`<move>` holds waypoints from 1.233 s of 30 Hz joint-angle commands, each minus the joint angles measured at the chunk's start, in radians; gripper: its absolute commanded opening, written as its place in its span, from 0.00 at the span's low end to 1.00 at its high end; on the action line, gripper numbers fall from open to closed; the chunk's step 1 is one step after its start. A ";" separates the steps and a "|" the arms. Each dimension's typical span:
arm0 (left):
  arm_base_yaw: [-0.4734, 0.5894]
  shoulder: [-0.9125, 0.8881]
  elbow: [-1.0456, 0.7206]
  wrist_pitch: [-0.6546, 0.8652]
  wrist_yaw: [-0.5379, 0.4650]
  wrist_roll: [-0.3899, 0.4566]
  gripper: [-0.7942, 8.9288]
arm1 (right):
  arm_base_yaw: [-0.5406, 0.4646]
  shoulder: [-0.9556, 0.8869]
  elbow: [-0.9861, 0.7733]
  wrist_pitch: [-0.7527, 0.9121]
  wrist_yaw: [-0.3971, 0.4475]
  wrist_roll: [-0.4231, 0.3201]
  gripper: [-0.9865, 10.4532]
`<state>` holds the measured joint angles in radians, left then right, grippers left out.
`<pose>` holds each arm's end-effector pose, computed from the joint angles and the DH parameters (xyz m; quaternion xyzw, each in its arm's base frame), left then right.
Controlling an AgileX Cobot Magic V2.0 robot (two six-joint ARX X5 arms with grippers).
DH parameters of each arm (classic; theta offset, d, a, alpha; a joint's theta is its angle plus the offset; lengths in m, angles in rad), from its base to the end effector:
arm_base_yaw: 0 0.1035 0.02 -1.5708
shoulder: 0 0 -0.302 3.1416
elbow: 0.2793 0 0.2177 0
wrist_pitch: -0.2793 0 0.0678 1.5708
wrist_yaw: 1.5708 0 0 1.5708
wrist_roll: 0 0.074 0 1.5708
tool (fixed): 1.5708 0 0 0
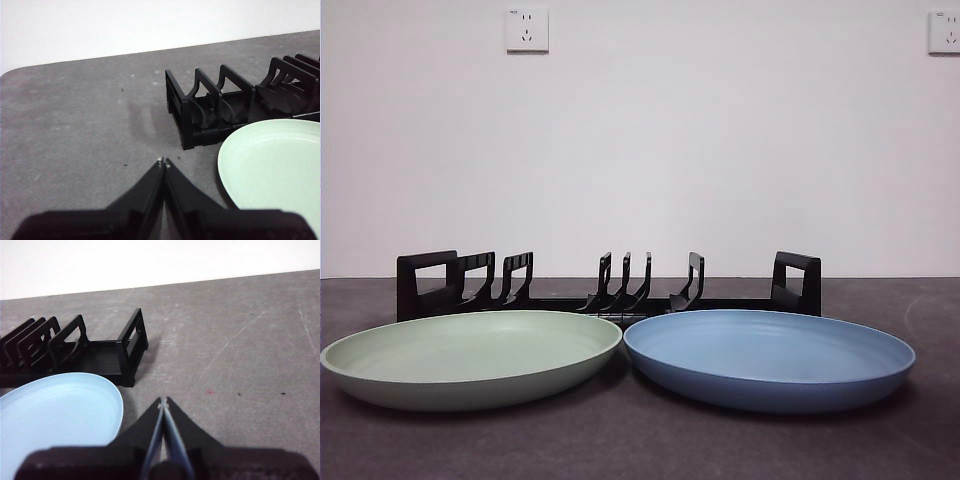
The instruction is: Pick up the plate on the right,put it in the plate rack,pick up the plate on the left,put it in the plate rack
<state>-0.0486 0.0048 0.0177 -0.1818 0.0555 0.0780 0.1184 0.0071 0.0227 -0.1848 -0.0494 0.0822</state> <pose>0.0659 -0.0073 0.1438 0.0385 0.0823 -0.0551 0.9943 0.0651 0.0114 0.1451 0.0379 0.0878 0.0800 0.9922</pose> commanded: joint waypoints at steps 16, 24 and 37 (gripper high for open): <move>0.003 -0.003 -0.004 0.017 0.134 -0.243 0.07 | 0.000 0.007 0.007 0.005 -0.002 0.264 0.08; 0.003 0.082 0.096 0.019 0.134 -0.314 0.07 | 0.000 0.188 0.119 0.005 0.002 0.276 0.08; 0.002 0.500 0.338 0.031 0.205 -0.313 0.07 | 0.000 0.727 0.402 0.002 -0.135 0.204 0.08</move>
<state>-0.0486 0.4961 0.3584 -0.1585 0.2546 -0.2298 0.1184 0.7239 0.4252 -0.1860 -0.1795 0.3027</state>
